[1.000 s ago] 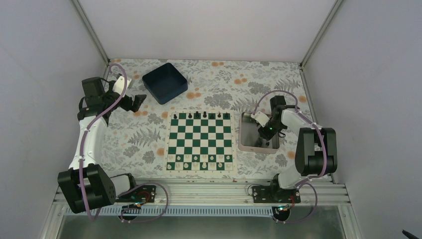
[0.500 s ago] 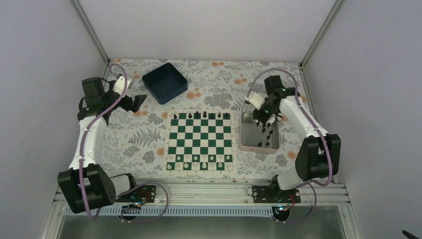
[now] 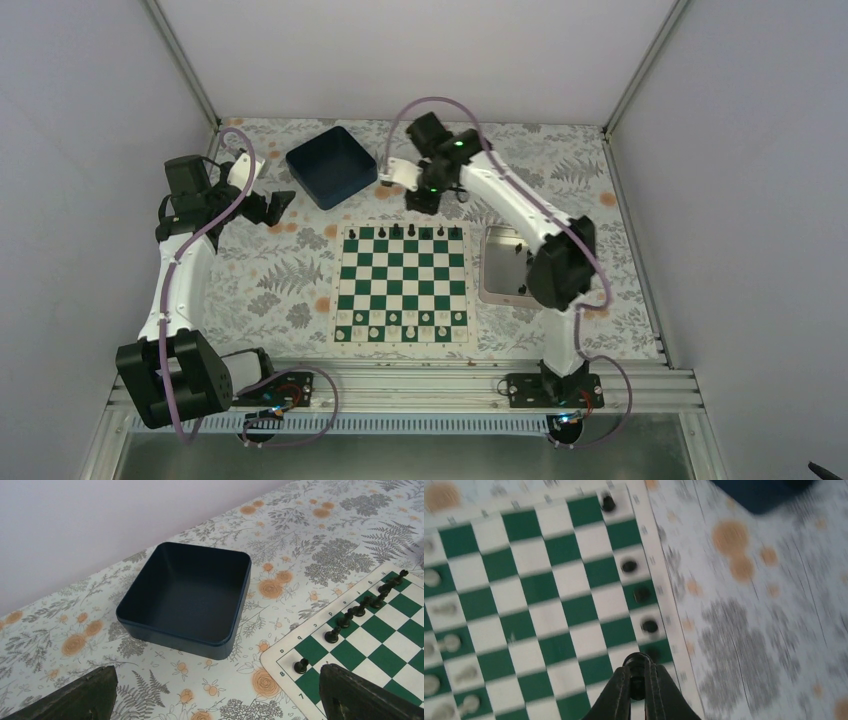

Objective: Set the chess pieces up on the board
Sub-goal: Place the chess piece on the chessboard.

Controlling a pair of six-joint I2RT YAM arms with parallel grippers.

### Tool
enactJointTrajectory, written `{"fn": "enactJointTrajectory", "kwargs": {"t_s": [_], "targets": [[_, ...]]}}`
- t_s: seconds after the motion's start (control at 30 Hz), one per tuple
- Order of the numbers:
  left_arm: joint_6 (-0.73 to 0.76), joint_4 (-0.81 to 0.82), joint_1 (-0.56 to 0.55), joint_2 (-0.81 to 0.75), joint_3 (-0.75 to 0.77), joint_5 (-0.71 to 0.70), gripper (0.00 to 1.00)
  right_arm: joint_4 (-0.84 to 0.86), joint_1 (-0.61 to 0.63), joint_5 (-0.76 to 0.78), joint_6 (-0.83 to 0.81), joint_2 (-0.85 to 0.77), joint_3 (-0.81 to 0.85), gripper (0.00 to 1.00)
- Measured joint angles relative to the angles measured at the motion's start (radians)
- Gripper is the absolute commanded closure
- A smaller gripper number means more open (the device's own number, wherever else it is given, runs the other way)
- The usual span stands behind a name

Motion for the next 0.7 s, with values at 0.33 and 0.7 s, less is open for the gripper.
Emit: {"fn": "enactJointTrajectory", "kwargs": {"t_s": [0.33, 0.7], "targets": [[0.000, -0.001, 0.000, -0.003, 0.000, -0.002, 0.00, -0.064, 0.202, -0.076, 0.005, 0.415, 0.449, 0.95], [0.000, -0.002, 0.000, -0.008, 0.000, -0.004, 0.00, -0.022, 0.262, -0.049, 0.037, 0.596, 0.459, 0.94]]}}
